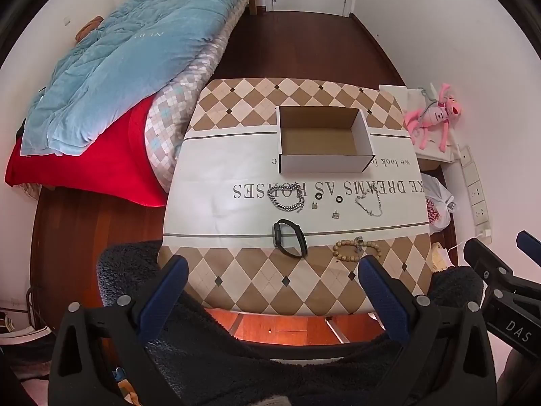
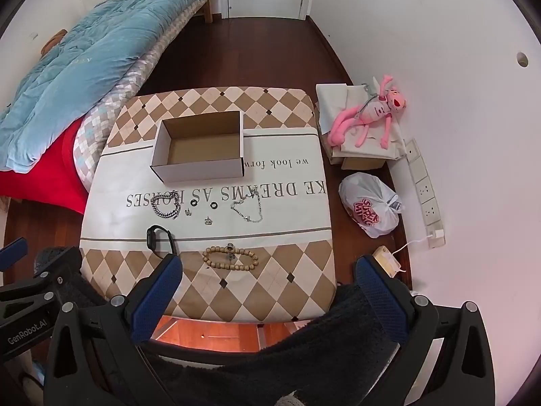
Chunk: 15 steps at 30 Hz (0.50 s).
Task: Organize jewelry
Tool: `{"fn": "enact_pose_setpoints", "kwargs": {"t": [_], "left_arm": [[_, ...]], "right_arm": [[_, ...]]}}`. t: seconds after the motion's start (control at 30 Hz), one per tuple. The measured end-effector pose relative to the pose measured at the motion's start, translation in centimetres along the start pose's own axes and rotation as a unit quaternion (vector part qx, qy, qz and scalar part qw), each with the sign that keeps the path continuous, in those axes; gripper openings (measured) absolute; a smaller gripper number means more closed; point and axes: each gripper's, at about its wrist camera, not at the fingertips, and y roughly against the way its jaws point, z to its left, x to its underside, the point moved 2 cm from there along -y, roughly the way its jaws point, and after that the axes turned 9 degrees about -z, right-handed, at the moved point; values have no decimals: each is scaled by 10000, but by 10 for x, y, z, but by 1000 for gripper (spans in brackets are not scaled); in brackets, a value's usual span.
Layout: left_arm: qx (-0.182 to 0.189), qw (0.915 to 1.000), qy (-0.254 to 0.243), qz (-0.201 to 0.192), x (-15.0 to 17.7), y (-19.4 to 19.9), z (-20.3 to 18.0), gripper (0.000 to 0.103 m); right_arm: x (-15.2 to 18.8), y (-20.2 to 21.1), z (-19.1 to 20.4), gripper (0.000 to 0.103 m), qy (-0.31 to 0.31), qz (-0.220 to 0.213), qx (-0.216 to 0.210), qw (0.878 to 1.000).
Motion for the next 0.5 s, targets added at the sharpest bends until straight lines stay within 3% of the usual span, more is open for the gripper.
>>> {"fn": "enact_pose_setpoints", "kwargs": {"t": [0.5], "left_arm": [[-21,10000,-14,-25,-2,6,0,102]], "right_arm": [[-3,3,4,103,-5,-17,-7,10000]]}}
